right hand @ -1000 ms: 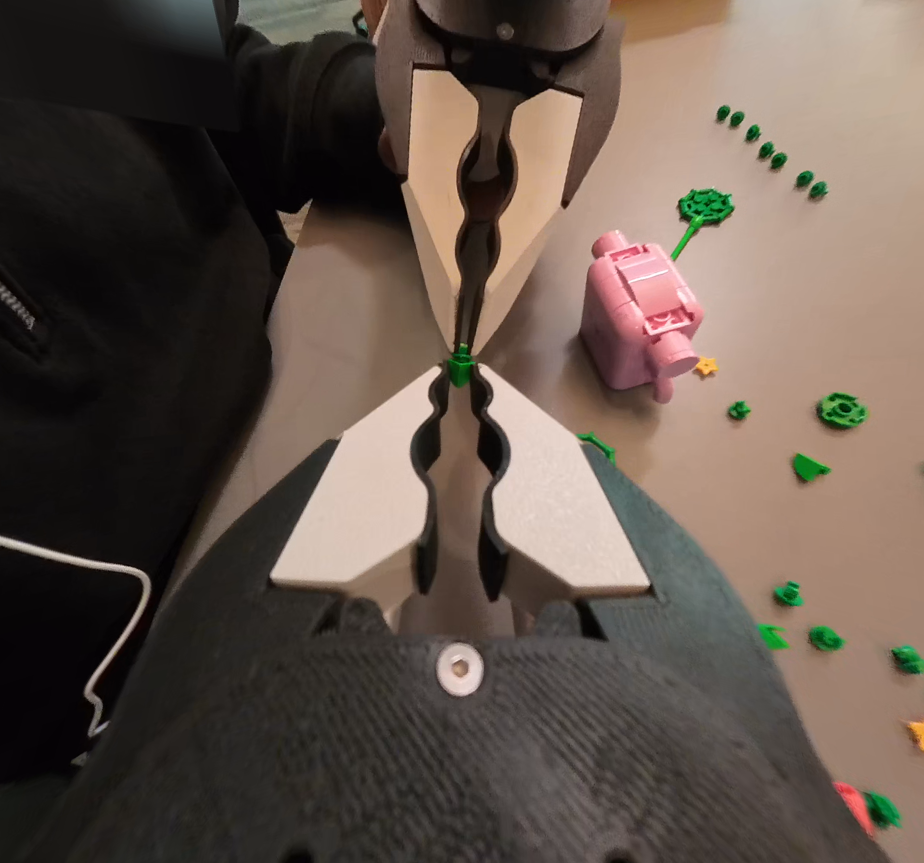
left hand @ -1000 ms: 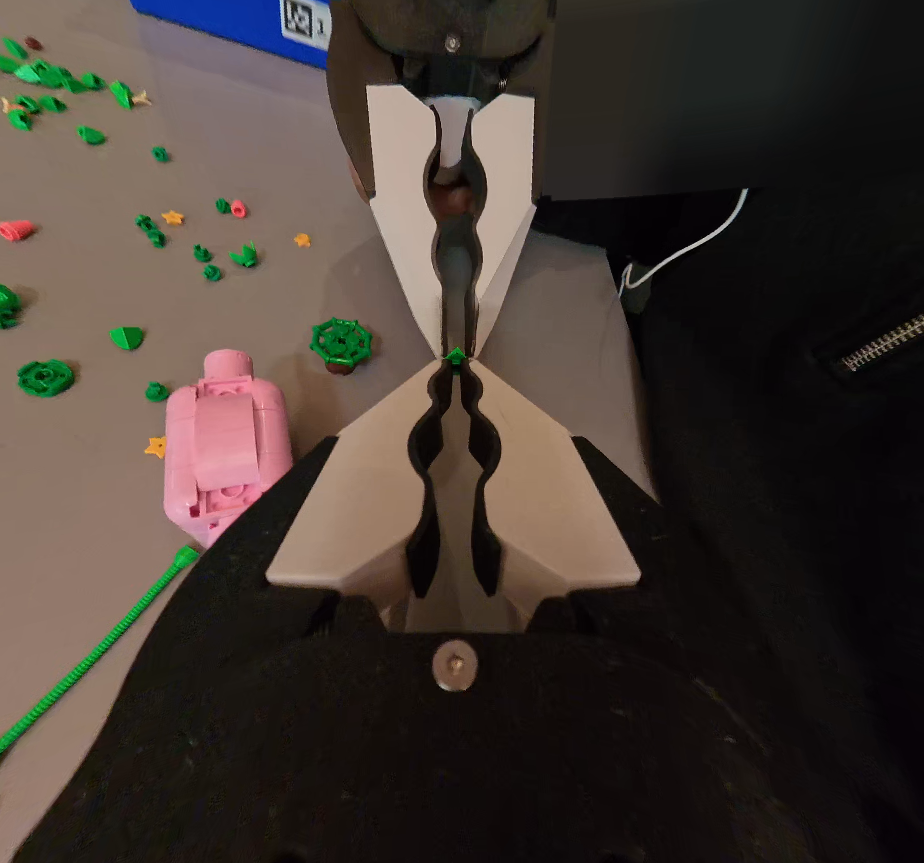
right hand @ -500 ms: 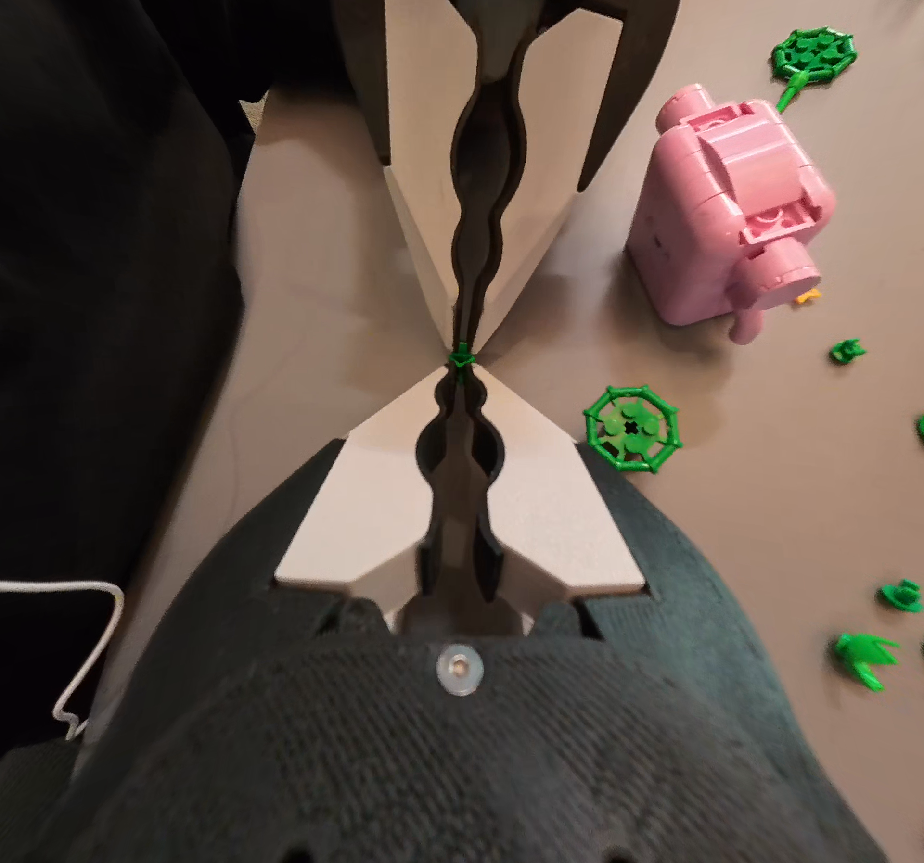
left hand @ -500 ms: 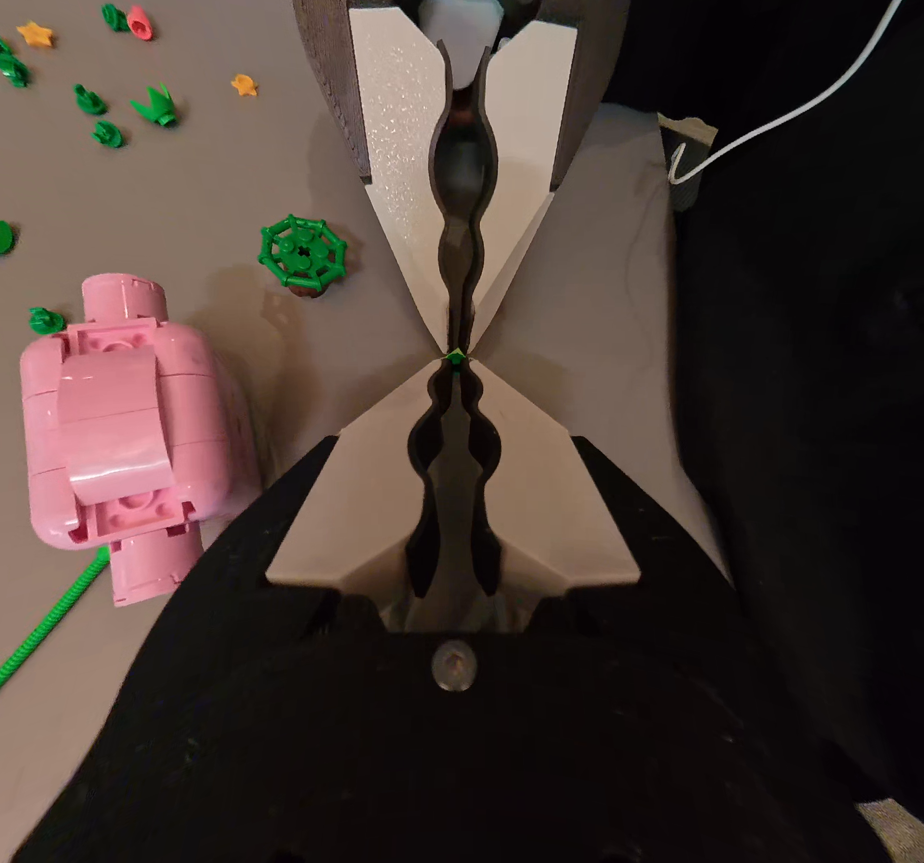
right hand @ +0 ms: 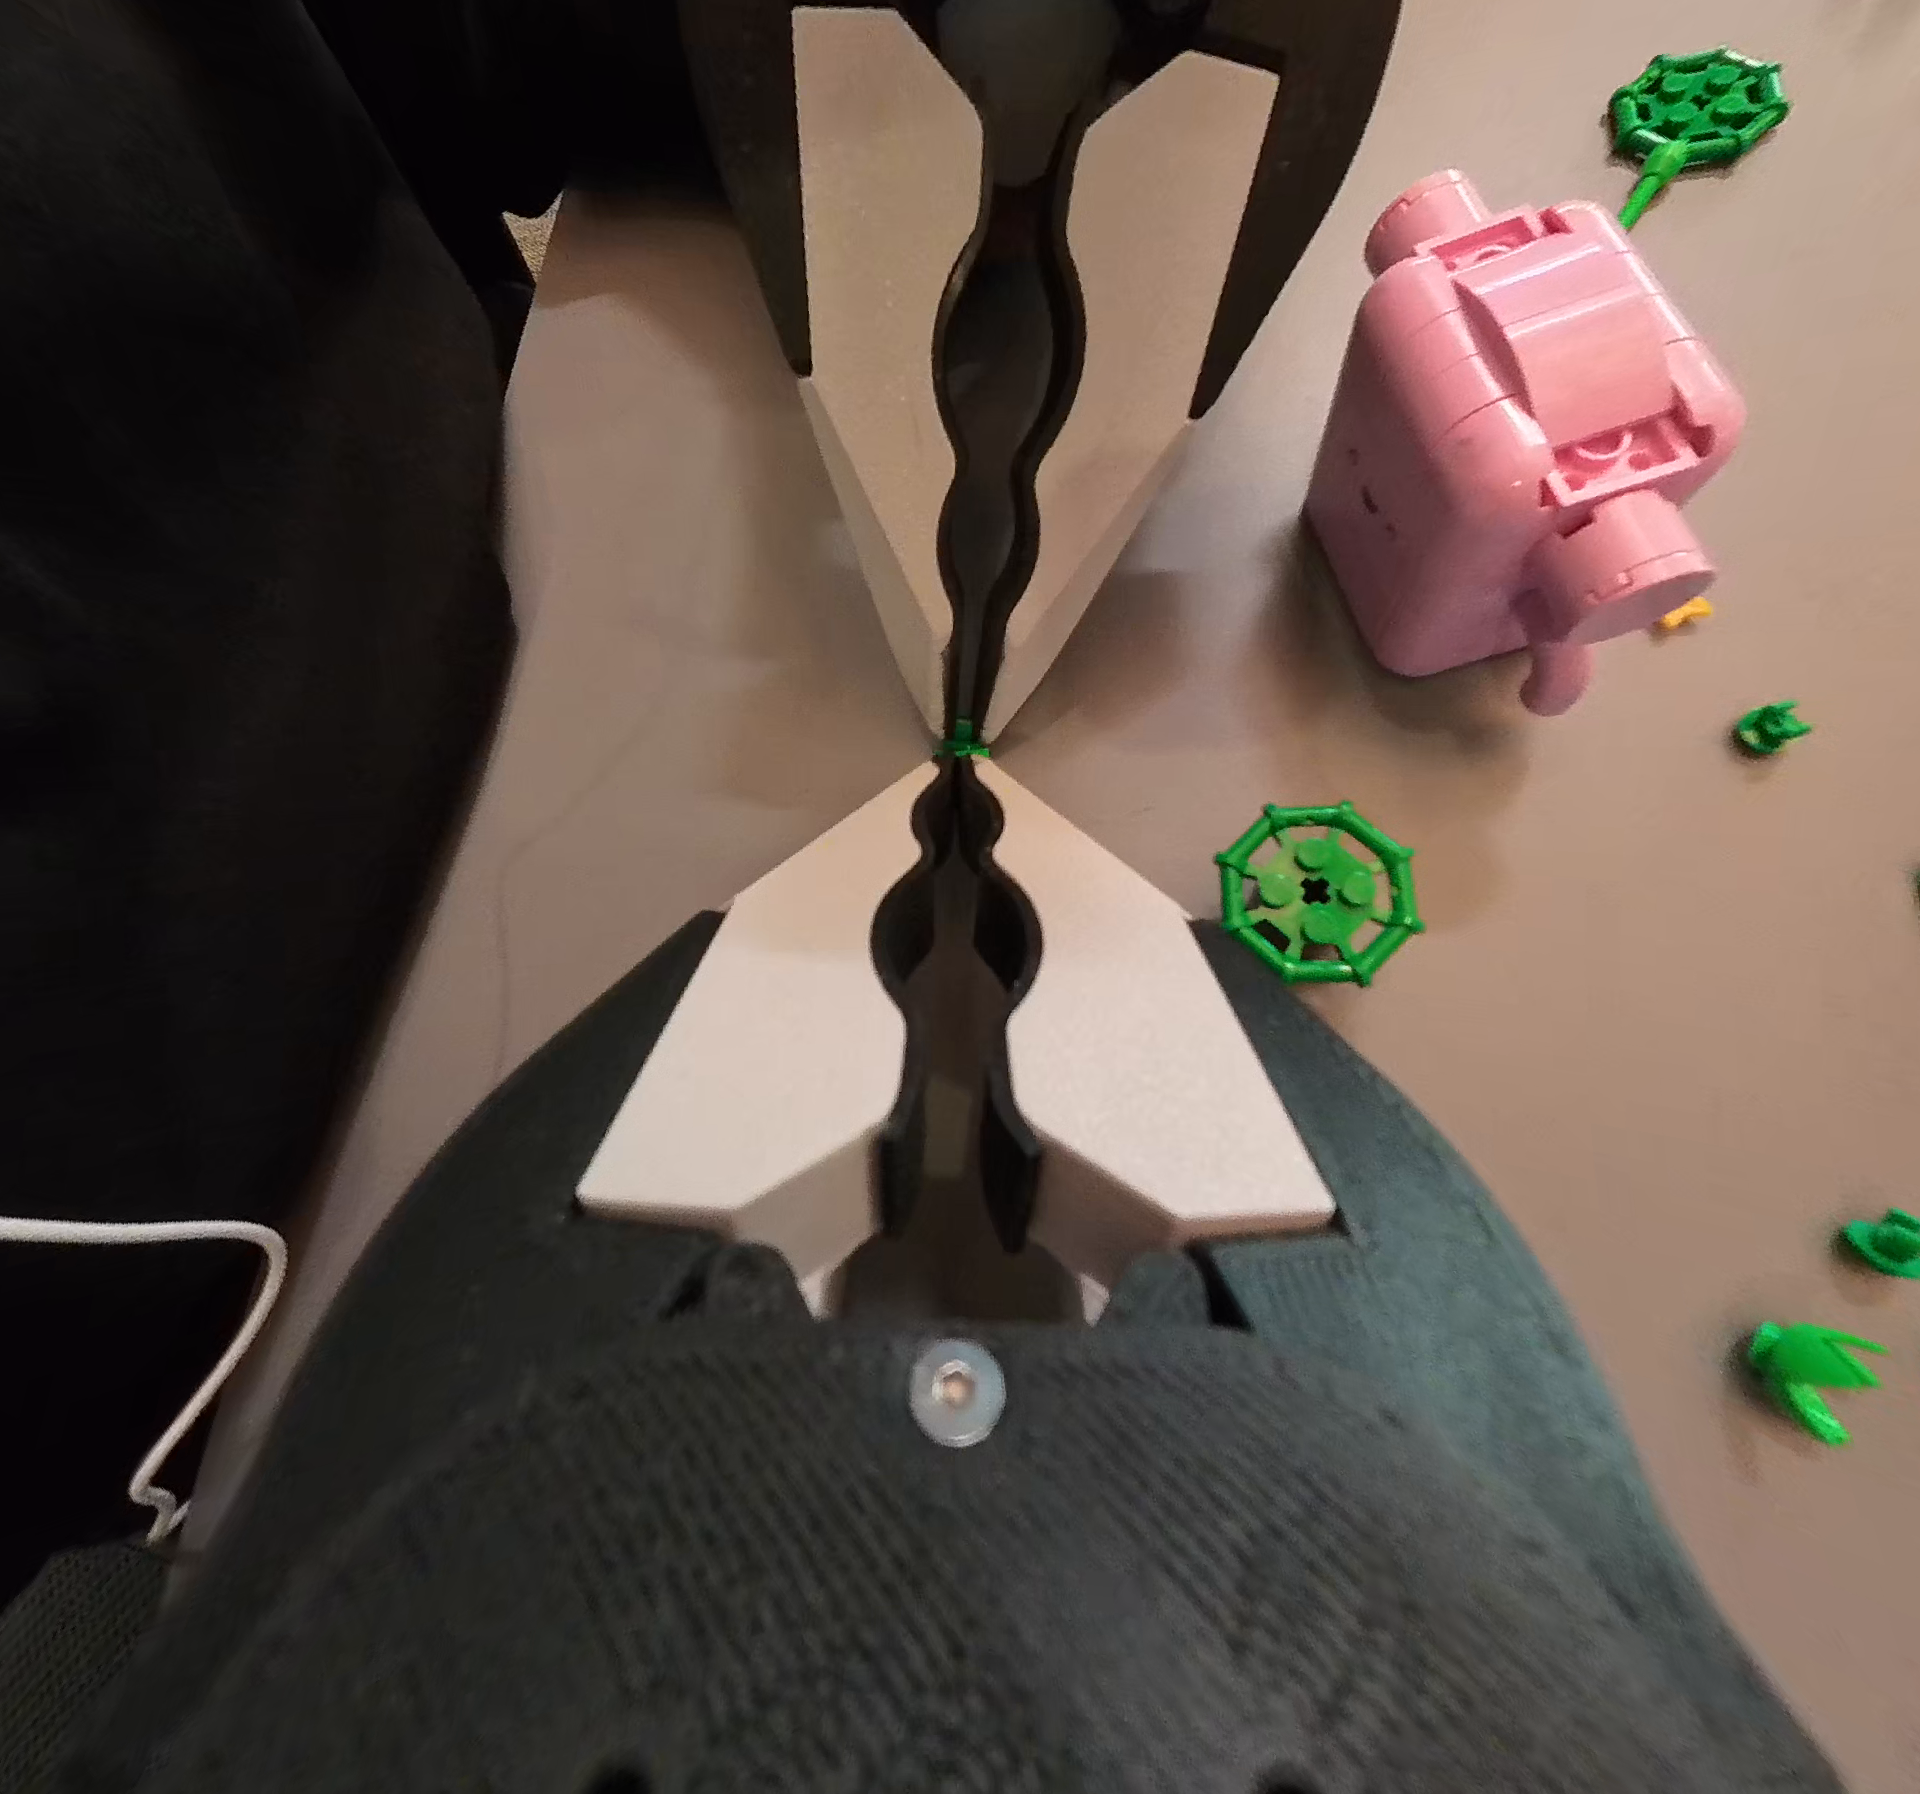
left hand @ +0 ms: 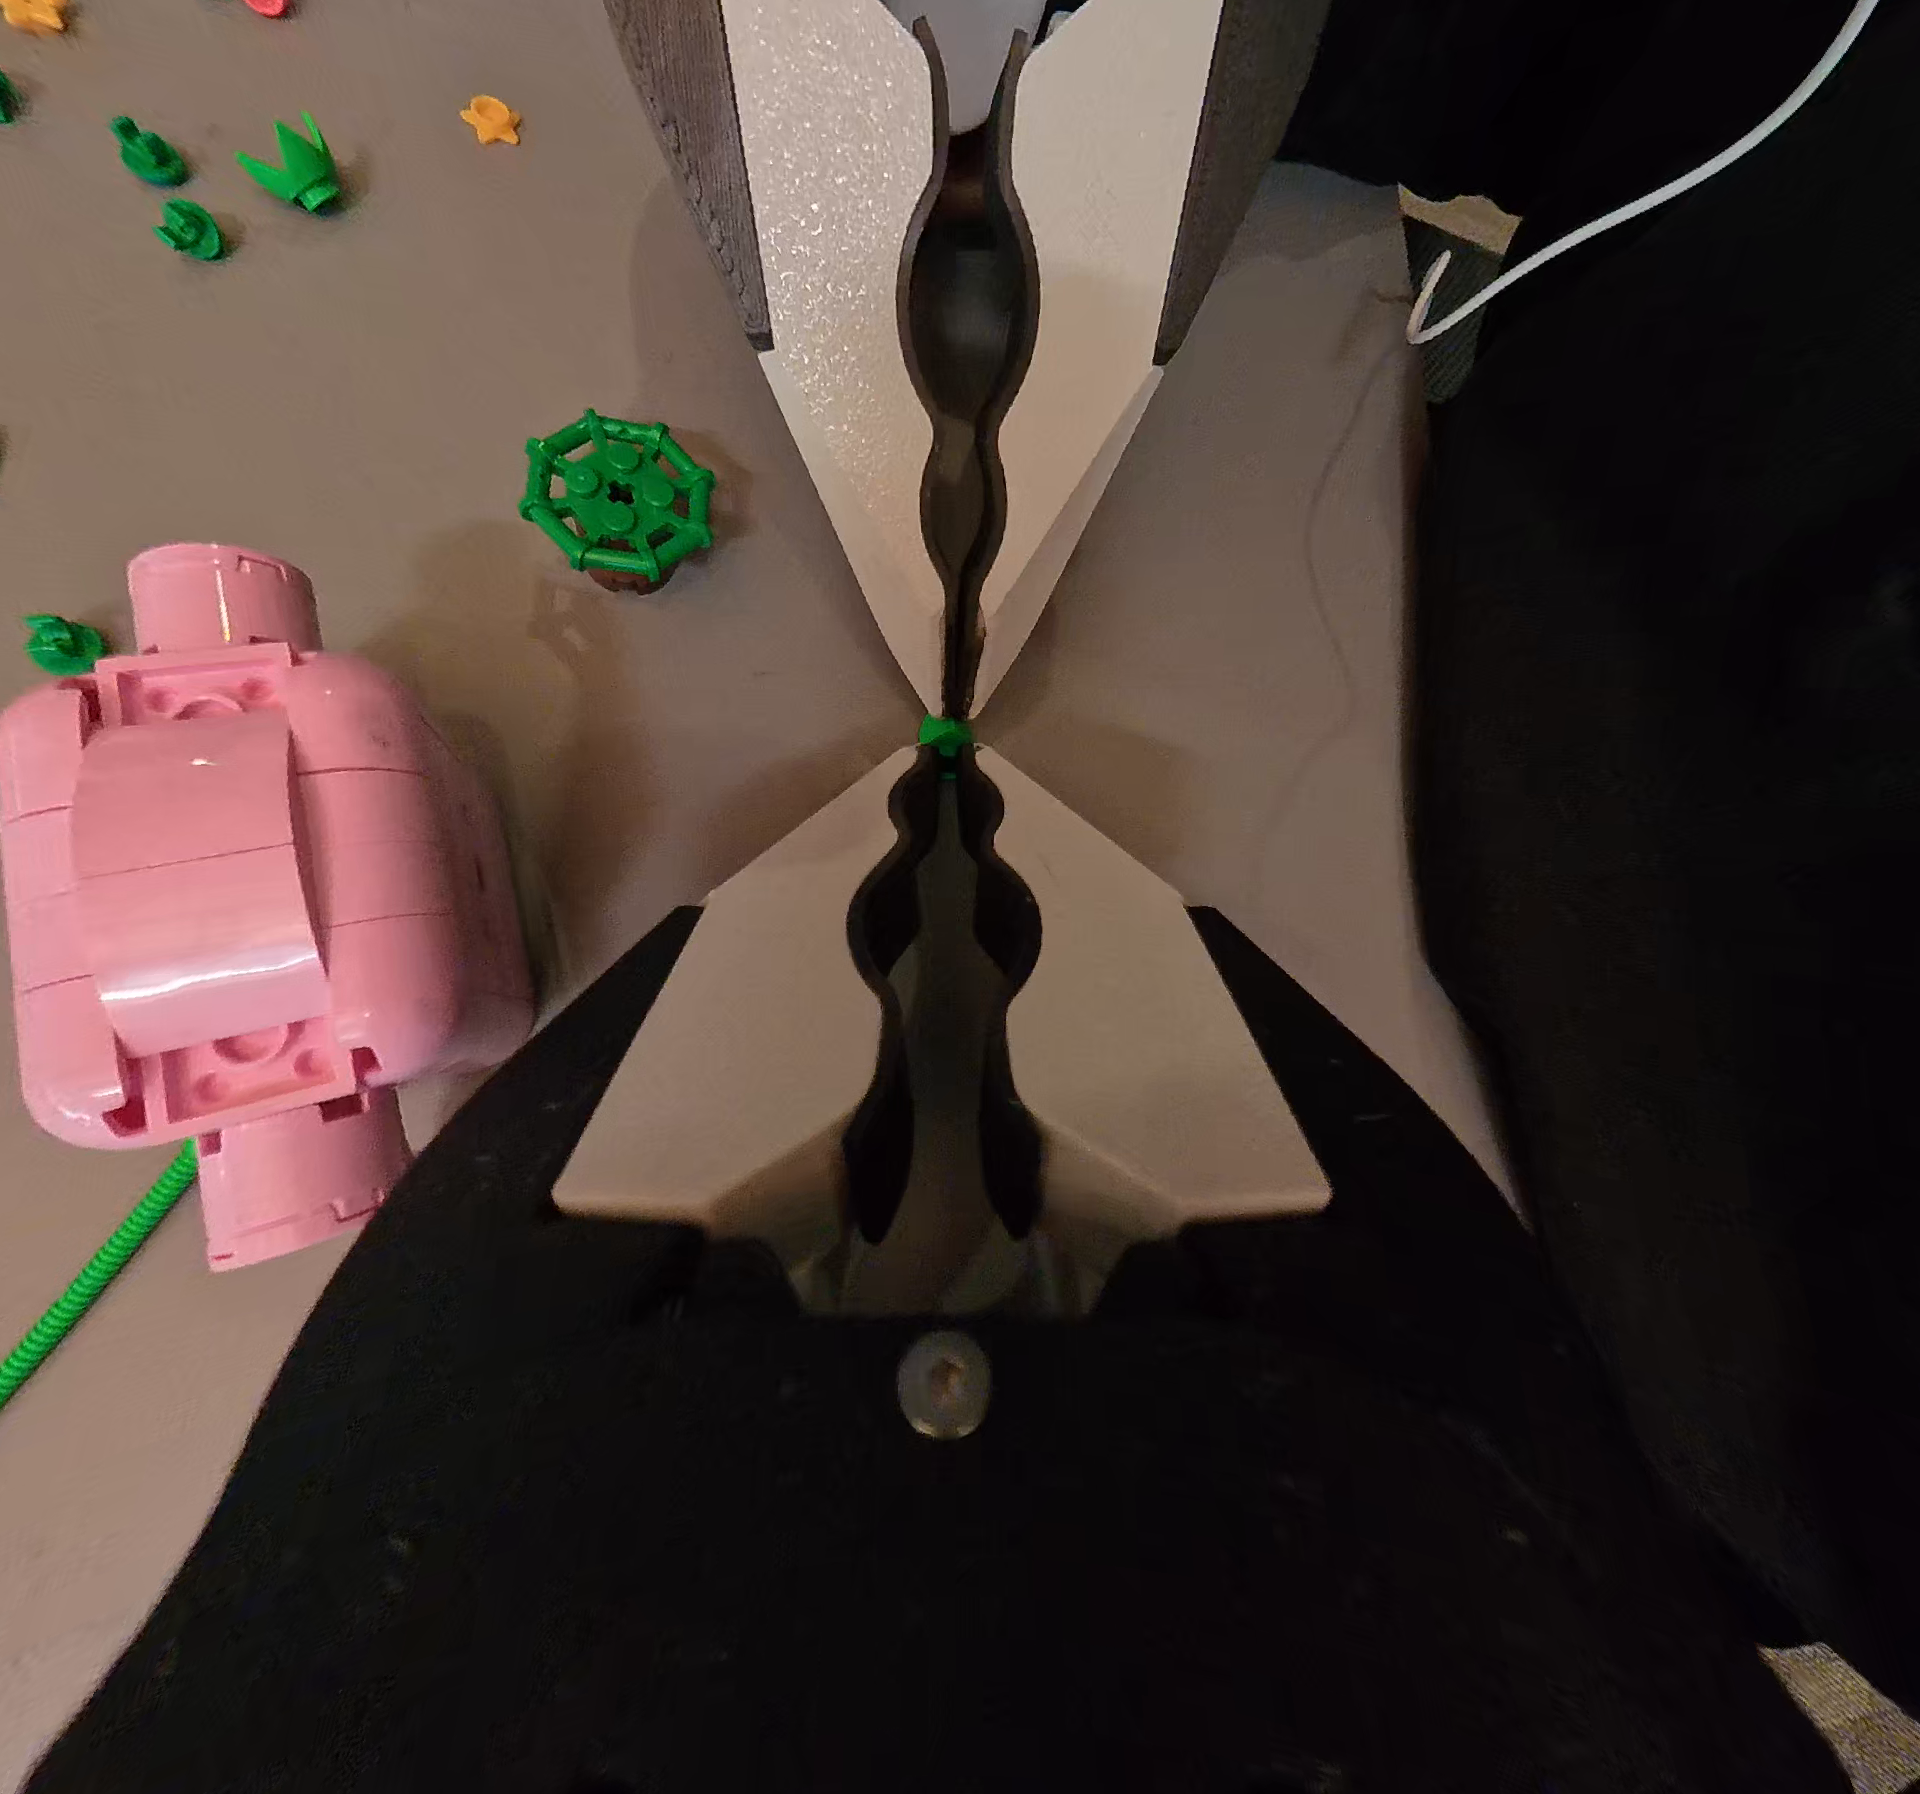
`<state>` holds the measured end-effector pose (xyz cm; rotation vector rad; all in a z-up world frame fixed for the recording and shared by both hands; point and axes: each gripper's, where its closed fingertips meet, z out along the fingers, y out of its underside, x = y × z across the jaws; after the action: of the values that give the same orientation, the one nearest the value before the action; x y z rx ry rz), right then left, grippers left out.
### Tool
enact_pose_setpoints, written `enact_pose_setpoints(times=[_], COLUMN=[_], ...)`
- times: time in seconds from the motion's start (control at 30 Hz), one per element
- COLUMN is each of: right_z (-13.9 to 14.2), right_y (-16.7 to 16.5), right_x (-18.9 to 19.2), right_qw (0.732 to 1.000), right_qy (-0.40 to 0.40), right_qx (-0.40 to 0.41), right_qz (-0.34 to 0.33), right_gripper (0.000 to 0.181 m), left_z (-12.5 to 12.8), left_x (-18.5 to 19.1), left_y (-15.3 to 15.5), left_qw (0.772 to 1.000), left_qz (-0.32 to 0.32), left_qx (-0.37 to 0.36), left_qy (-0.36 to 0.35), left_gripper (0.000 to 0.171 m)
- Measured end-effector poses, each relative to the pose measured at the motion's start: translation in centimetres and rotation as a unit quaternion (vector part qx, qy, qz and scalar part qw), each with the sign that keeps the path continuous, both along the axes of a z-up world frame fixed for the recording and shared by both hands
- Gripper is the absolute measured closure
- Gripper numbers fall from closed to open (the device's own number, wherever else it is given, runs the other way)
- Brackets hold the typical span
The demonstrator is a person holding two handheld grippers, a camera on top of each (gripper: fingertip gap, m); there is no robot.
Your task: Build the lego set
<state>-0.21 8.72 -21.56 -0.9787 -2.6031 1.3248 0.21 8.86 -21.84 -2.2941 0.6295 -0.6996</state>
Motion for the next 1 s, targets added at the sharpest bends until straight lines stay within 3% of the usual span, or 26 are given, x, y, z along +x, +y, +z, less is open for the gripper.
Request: enact_pose_setpoints(times=[1.0], right_z=[-0.15], right_y=[0.11], right_x=[0.29], right_qw=[1.000], right_qy=[0.014], right_qx=[0.017], right_qz=[0.003], right_gripper=[0.181], left_z=[0.47], left_x=[0.05], left_y=[0.08], left_qw=[1.000], left_qz=[0.000], left_qx=[0.001], left_qy=[-0.027], left_gripper=[0.171])
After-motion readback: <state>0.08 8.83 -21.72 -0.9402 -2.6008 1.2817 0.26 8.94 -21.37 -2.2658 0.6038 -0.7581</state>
